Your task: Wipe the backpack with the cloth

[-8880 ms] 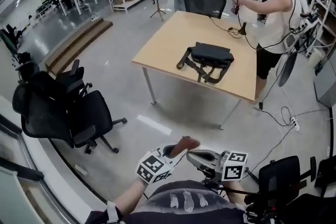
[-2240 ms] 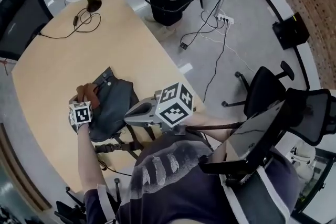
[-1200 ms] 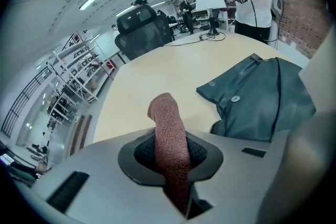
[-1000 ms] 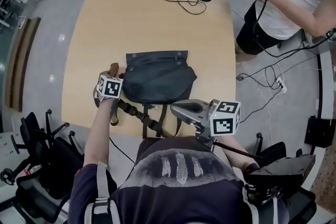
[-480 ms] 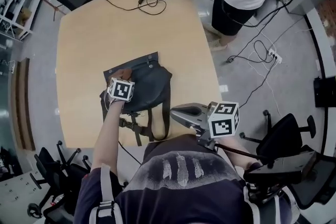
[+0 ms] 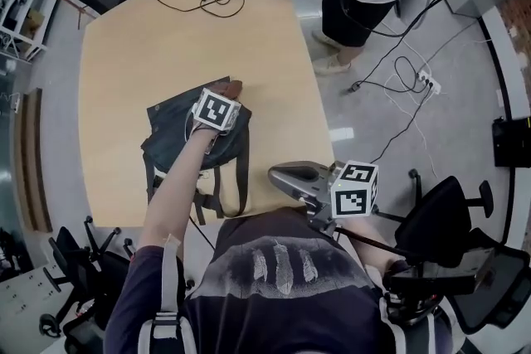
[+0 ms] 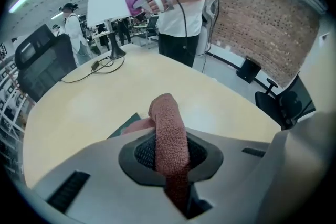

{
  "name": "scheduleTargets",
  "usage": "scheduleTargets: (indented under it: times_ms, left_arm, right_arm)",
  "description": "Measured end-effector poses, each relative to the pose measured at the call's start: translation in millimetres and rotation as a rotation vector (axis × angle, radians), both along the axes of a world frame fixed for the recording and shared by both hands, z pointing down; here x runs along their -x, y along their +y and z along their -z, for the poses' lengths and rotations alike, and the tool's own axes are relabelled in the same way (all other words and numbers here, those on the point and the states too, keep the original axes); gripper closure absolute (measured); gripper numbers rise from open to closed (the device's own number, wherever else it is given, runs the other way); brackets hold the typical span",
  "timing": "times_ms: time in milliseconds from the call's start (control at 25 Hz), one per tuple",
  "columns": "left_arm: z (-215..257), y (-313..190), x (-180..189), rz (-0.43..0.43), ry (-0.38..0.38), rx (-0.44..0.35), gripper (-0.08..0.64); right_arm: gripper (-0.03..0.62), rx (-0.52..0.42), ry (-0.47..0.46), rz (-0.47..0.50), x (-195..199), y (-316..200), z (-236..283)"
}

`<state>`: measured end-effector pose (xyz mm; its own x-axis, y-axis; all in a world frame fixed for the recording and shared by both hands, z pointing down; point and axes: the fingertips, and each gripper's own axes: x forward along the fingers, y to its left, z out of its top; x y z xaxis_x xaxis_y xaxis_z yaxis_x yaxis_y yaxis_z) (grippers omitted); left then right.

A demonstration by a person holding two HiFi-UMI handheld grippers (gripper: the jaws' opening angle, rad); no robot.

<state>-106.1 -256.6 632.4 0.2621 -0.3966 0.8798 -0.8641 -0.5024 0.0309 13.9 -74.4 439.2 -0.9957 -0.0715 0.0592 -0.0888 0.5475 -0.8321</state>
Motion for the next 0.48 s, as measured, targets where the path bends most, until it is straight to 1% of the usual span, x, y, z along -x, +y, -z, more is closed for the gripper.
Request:
scheduleTargets:
  times_ms: [40, 80, 120, 160, 200, 240, 320, 360, 400, 480]
  left_arm:
    - [5.3, 0.8, -10.3, -0.013, 0.021, -0.002, 0.503]
    - [13.0, 2.7, -21.6, -0.018, 0.064, -0.004, 0.503]
    - [23.1, 4.7, -33.5, -0.013, 0.130, -0.010, 0.503]
    - [35.0, 6.3, -44.5, 0.006, 0.212, -0.019, 0.503]
    - [47.8, 6.8, -52.8, 0.042, 0.302, -0.030, 0.503]
    - [60.0, 6.5, -57.3, 0.098, 0.395, -0.038, 0.503]
    - [76.9, 5.3, -53.7, 0.248, 0.561, -0.043, 0.503]
    - [79.4, 6.1, -47.3, 0.323, 0.617, -0.040, 0.503]
    - [77.5, 8.7, -38.8, 0.386, 0.643, -0.038, 0.503]
    - [65.3, 18.3, -16.9, 0.485, 0.625, -0.044, 0.503]
  right_arm:
    - [0.591, -0.004, -0.003, 0.006, -0.2, -0.2, 1.0]
    - [0.591, -0.007, -0.005, 0.012, -0.3, -0.1, 1.6]
    - [0.591, -0.007, -0.007, 0.017, -0.3, 0.3, 1.7]
    - [0.591, -0.007, -0.008, 0.024, -0.1, 1.0, 1.3]
    - [0.591, -0.006, -0.008, 0.032, 0.6, 1.9, 0.7]
    - [0.591, -0.004, -0.007, 0.041, 2.0, 3.1, -0.2]
    - [0.591, -0.001, -0.004, 0.064, 7.0, 6.1, -1.9]
    - [0.591, -0.001, -0.003, 0.079, 10.3, 8.1, -2.2]
    - [0.591, -0.001, -0.003, 0.093, 13.8, 10.4, -2.3]
    - [0.591, -0.004, -0.001, 0.123, 20.5, 15.1, -2.1]
